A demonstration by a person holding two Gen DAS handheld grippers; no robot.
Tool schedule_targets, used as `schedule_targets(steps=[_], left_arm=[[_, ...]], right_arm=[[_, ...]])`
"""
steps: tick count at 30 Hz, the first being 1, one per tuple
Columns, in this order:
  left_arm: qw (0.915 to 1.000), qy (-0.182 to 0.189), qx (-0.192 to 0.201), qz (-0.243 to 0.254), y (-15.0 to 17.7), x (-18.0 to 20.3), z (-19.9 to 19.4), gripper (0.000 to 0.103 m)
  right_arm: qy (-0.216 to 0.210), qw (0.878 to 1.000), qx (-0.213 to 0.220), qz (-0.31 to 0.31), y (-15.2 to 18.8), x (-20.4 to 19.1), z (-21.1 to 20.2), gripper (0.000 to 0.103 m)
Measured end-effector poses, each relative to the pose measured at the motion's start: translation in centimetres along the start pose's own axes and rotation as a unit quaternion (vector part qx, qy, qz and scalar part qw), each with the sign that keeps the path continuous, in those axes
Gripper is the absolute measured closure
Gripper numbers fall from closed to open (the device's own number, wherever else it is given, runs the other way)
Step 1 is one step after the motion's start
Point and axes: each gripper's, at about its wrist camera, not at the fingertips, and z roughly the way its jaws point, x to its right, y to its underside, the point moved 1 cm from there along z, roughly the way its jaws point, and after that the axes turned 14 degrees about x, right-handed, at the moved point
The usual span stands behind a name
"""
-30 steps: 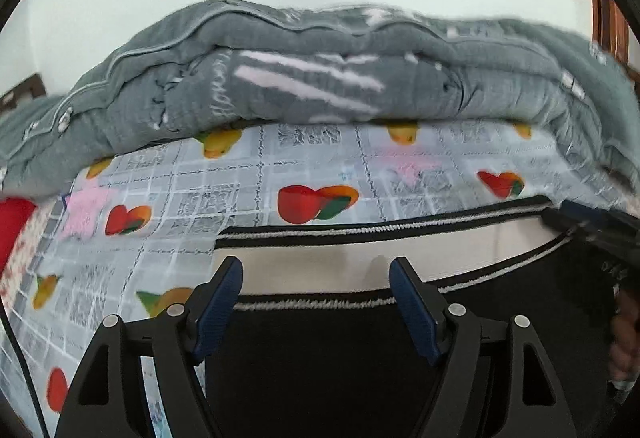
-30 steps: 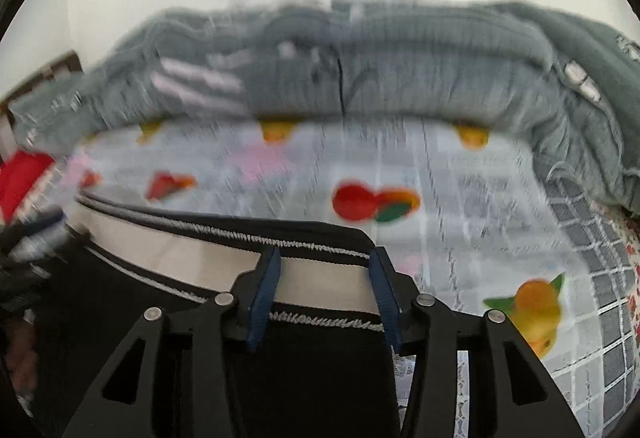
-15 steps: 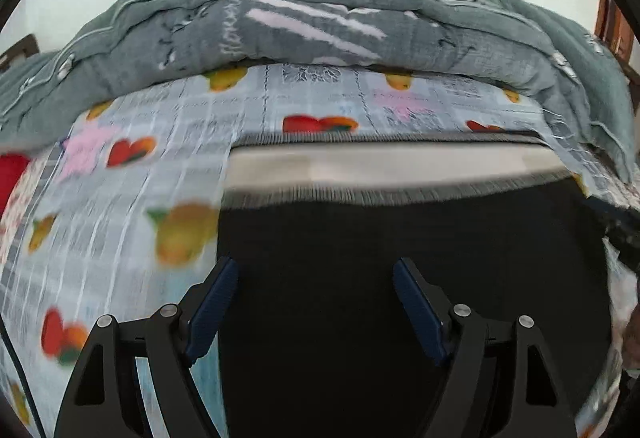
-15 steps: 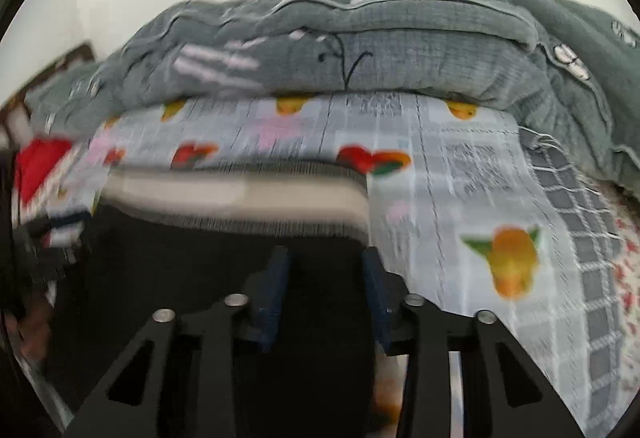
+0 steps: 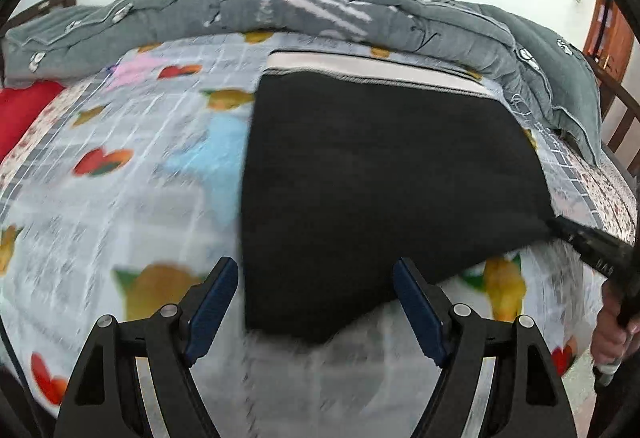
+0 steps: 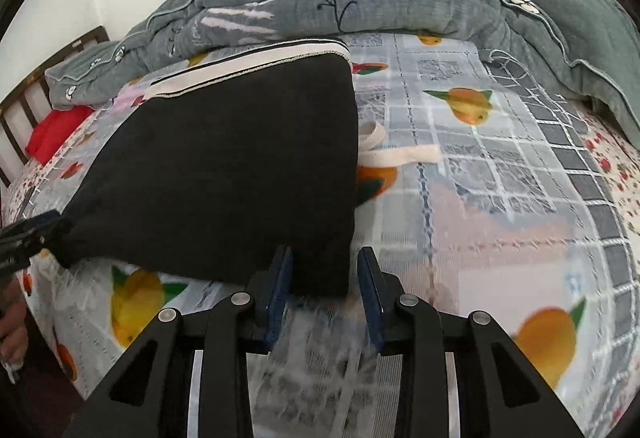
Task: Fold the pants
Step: 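Lift the waistband with both grippers and fold the pants in half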
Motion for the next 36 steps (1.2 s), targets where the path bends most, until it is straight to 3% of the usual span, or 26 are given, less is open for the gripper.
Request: schedule_targets(steps=[6,11,15,17,19,21,23,25,31,36], left_arm=[[0.9975,-0.038,0.001,0.059,1.9,-1.6,-2.2,0.028],[0.9823,-0.078,-0.003,0.17,3.3,-0.1,-1.8,0.028],[0.9769,-0.077,0.018,0.198,3.0,1.3,-1.2,0.033],[0.9788,-0.069,0.022,0.191,2.7,1.7,-0.4,0.048],[0.9833,-0.051,0.027,0.172,2.4,1.8,-0.1,0.079],[0.9886,-0.04,0.065,0.13,1.8,0.8,-0.9,0.088],[0.9962,0.001,0.072,0.049,1.5,-1.5,-1.2,0.089],[0.9985,0.019,0.05,-0.004,2.2,-3.4,-0.2,0.089],[0.9972,0.032,0.049,-0.047,3.2,-5.0,-1.1,0.084],[0.996,-0.011,0.087,-0.013,2.8,-5.5,-3.8,0.069]], right_arm=[[-0.002,1.0,-0.001,0.007,0.7,0.1,-2.6,0.07],[-0.001,1.0,0.001,0.02,1.4,0.4,-3.6,0.07],[-0.001,1.0,0.0,0.025,1.7,0.2,-3.7,0.07],[-0.003,1.0,-0.001,0.028,1.8,0.2,-3.6,0.07],[-0.001,1.0,-0.004,0.029,1.8,0.2,-3.5,0.07],[0.002,1.0,-0.005,0.026,1.9,0.1,-3.5,0.07],[0.005,1.0,-0.006,0.02,2.0,0.0,-3.6,0.07],[0.007,1.0,-0.005,0.015,2.0,-0.1,-3.8,0.07],[0.003,1.0,0.003,0.0,1.3,-0.6,-4.1,0.07],[-0.006,0.999,0.039,-0.01,-1.2,-1.3,-4.3,0.07]])
